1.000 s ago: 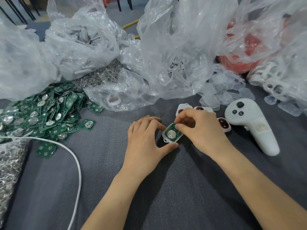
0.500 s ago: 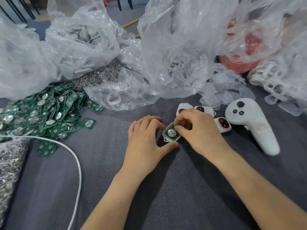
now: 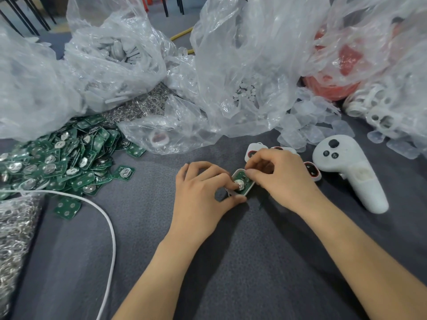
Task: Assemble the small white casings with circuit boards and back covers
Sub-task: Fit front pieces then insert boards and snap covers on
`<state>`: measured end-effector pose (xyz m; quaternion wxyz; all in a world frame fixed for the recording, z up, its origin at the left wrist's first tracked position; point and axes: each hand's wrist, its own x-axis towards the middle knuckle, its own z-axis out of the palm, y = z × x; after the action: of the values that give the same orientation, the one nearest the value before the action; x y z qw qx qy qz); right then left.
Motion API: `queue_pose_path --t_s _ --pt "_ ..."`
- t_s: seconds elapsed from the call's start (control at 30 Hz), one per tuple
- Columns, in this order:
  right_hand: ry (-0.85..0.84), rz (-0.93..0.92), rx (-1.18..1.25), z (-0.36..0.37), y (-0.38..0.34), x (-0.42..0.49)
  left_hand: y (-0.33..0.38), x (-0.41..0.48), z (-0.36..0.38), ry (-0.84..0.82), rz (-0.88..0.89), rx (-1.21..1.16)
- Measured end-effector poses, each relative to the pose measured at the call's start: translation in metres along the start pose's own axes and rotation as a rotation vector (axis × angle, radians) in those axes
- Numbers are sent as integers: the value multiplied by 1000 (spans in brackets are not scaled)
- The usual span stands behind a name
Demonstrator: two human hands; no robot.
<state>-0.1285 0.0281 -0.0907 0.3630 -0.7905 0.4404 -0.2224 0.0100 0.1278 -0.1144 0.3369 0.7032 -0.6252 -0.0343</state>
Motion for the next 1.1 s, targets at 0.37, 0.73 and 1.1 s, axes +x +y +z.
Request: queue_pose_path --t_s 0.37,0.73,1.1 --pt "-177 93 144 -5 -7 -5 2 0 0 -75 -193 -271" --pt "-155 -66 453 -12 -14 -6 18 1 -6 -90 -309 -792" --pt "-173 97 644 -6 -7 -4 19 0 3 -38 -390 -945"
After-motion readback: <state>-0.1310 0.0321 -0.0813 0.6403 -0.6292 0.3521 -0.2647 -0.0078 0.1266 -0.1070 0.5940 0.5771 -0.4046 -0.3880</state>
